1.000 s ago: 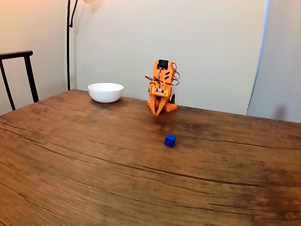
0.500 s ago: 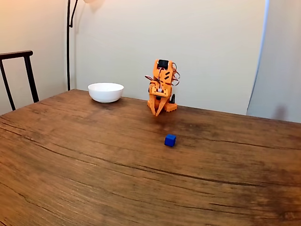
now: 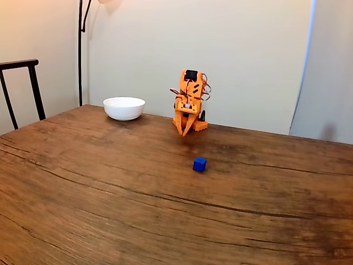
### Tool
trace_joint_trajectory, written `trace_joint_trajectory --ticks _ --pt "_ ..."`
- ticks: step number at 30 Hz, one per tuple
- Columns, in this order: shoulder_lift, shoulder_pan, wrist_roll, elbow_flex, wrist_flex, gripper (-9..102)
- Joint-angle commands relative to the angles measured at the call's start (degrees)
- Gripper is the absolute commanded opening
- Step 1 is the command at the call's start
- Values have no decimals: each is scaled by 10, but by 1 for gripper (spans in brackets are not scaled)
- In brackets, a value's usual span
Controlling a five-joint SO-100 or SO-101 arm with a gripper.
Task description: Grasp the cube and drop it in the bowl
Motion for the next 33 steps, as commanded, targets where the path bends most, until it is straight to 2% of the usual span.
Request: trace_joint_trajectory --ticks 1,33 --pt "-11 2 -1 1 28 -1" --pt "-5 2 -6 1 26 -1"
